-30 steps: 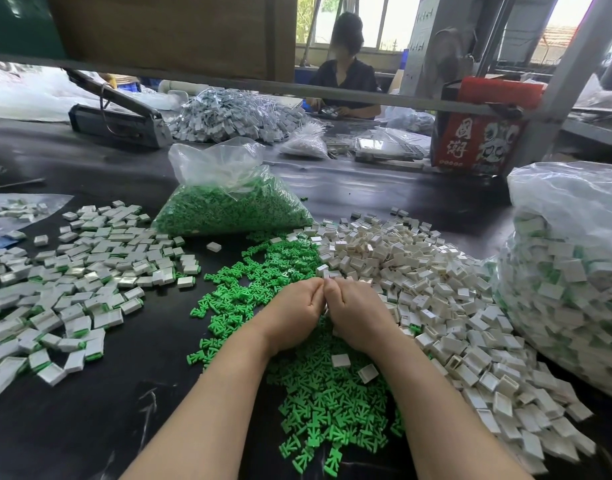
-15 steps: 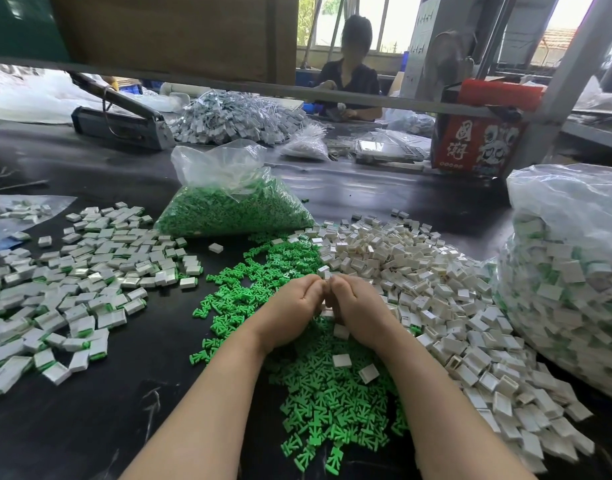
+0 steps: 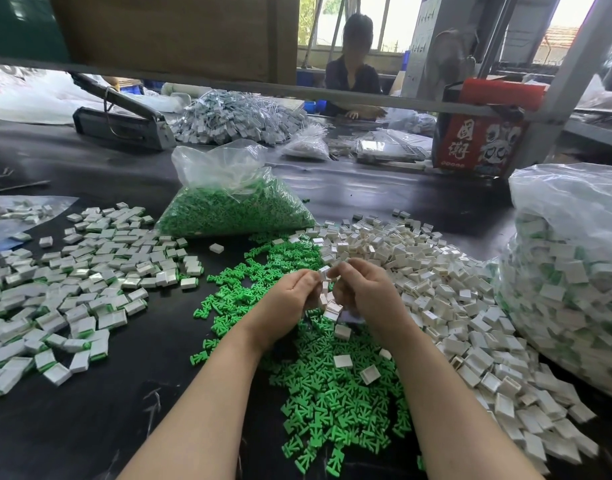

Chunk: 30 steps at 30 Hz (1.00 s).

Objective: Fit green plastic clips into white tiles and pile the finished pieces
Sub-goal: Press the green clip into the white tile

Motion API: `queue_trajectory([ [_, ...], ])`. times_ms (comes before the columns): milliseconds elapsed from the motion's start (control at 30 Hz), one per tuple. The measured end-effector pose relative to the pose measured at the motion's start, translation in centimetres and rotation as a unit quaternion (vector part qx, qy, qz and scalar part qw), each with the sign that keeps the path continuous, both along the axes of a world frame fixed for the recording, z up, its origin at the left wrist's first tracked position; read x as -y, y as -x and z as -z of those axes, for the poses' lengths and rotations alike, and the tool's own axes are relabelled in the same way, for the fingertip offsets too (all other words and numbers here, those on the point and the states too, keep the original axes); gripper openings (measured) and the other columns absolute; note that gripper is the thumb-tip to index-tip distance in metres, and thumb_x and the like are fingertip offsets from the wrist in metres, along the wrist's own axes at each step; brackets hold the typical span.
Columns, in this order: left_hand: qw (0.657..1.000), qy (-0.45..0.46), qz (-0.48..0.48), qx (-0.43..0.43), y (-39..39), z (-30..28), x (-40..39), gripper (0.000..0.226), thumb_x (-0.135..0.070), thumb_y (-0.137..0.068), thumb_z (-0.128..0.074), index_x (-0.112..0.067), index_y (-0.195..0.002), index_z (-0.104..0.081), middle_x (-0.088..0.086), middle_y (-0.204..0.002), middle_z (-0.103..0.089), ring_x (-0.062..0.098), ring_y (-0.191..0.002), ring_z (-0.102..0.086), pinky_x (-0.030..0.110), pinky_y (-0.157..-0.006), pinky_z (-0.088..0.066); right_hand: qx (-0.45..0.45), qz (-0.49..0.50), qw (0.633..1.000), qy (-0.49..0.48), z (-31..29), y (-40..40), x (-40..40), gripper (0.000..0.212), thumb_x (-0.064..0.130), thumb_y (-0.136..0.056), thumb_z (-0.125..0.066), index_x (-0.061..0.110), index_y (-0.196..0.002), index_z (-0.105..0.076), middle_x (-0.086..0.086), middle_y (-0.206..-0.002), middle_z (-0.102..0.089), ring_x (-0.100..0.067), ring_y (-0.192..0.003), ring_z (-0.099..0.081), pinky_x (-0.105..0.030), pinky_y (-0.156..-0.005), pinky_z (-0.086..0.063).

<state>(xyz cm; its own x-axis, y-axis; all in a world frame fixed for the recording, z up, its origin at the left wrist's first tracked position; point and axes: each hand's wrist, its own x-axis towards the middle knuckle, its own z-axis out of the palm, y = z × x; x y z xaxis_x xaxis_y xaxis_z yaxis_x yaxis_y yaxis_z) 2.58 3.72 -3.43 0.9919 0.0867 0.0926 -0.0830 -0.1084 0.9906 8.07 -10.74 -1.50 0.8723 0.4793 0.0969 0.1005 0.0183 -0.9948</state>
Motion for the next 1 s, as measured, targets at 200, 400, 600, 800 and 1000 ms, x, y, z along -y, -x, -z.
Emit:
queue_trajectory([
  [200, 1.0, 0.014, 0.0, 0.006, -0.1, 0.1, 0.0, 0.03, -0.021, -0.107, -0.037, -0.016, -0.083, -0.053, -0.009, -0.071, -0.048, 0.0, -0.063, -0.048, 0.015, -0.068, -0.044, -0.043, 0.002, 0.998, -0.054, -0.1, -0.3, 0.4, 0.019, 0.013, -0.099, -0.053, 0.011, -0.108, -0.069, -0.006, -0.061, -0.06, -0.01, -0.047, -0.037, -0.024, -0.048, -0.027],
  [400, 1.0, 0.017, 0.002, 0.0, -0.2, 0.3, -0.2, 0.032, -0.027, -0.105, -0.042, -0.015, -0.084, -0.061, -0.005, -0.076, -0.056, 0.005, -0.074, -0.054, 0.022, -0.079, -0.049, -0.043, 0.0, 0.998, -0.055, 0.0, -0.2, 0.3, 0.02, 0.012, -0.099, -0.052, 0.011, -0.112, -0.067, -0.009, -0.063, -0.059, -0.01, -0.045, -0.035, -0.024, -0.044, -0.028],
  [600, 1.0, 0.025, -0.003, -0.005, -0.3, 0.5, -0.2, 0.03, -0.037, -0.098, -0.047, -0.019, -0.084, -0.066, 0.002, -0.084, -0.06, 0.016, -0.085, -0.056, 0.046, -0.098, -0.048, -0.038, 0.015, 0.998, -0.057, 0.1, -0.2, 0.4, 0.029, 0.007, -0.096, -0.056, 0.016, -0.122, -0.066, -0.004, -0.065, -0.058, -0.009, -0.047, -0.034, -0.027, -0.046, -0.029],
  [800, 1.0, 0.02, -0.003, 0.004, -0.6, 0.9, -0.5, 0.032, -0.043, -0.093, -0.047, -0.025, -0.076, -0.067, 0.004, -0.082, -0.057, 0.015, -0.082, -0.054, 0.043, -0.091, -0.049, -0.035, 0.01, 0.997, -0.063, 0.1, -0.1, 0.5, 0.025, 0.001, -0.093, -0.058, 0.005, -0.114, -0.07, 0.002, -0.068, -0.066, 0.0, -0.049, -0.052, -0.014, -0.045, -0.04],
  [1000, 1.0, 0.014, -0.003, 0.004, -0.6, 1.1, -0.6, 0.034, -0.044, -0.094, -0.046, -0.029, -0.073, -0.068, -0.003, -0.078, -0.06, 0.008, -0.077, -0.056, 0.027, -0.079, -0.05, -0.038, 0.008, 0.997, -0.065, 0.0, -0.1, 0.5, 0.022, 0.005, -0.096, -0.054, 0.006, -0.111, -0.069, 0.0, -0.07, -0.066, 0.001, -0.052, -0.055, -0.014, -0.049, -0.041],
])
